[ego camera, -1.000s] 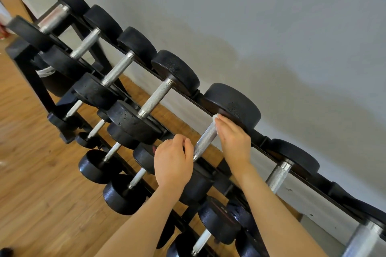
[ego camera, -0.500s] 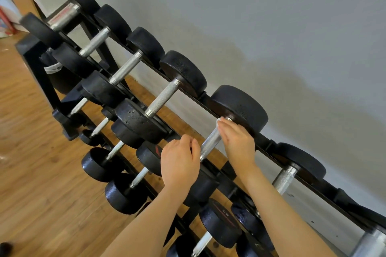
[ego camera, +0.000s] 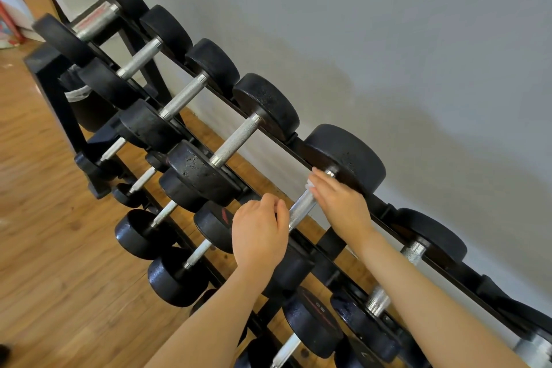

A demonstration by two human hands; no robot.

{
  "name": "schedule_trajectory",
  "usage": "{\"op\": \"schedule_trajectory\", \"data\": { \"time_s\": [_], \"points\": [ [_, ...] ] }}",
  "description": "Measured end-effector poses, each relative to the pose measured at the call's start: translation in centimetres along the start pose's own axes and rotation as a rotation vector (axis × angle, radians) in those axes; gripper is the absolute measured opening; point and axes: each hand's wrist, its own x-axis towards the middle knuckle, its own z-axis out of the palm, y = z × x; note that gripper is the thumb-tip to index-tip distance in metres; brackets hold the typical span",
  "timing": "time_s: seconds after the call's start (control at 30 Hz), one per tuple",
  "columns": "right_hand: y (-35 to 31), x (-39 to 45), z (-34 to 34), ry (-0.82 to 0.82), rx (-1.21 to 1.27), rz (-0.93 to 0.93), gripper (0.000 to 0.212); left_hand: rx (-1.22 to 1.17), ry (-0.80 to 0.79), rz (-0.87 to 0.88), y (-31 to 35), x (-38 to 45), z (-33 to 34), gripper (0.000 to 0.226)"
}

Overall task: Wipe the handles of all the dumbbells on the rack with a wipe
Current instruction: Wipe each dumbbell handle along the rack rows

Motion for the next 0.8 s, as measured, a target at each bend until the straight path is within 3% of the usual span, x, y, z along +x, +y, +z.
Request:
{"op": "schedule_trajectory", "data": {
  "time_s": [0.13, 0.27, 0.37, 0.6, 0.8],
  "points": [
    [-0.4, 0.0, 0.2, 0.036, 0.021, 0.004, 0.033, -0.001, -0.008, 0.001, -0.1, 0.0, 0.1, 0.04],
    [0.7, 0.3, -0.3, -0.043, 0.023, -0.087, 0.035, 0.001, -0.018, 0.002, 0.0, 0.0, 0.1, 0.045],
    [0.3, 0.2, 0.1, -0.004, 0.019, -0.037, 0.041, -0.002, -0.018, -0.004, 0.0, 0.0, 0.0, 0.046],
    [-0.3, -0.3, 0.4, -0.049, 0.064, -0.157, 0.031, 0.016, -0.012, 0.011, -0.3, 0.1, 0.3, 0.042],
    [-0.3, 0.1, 0.4, -0.022, 0.017, -0.078, 0.031, 0.01, -0.009, 0.012, -0.3, 0.1, 0.2, 0.041]
  ]
}}
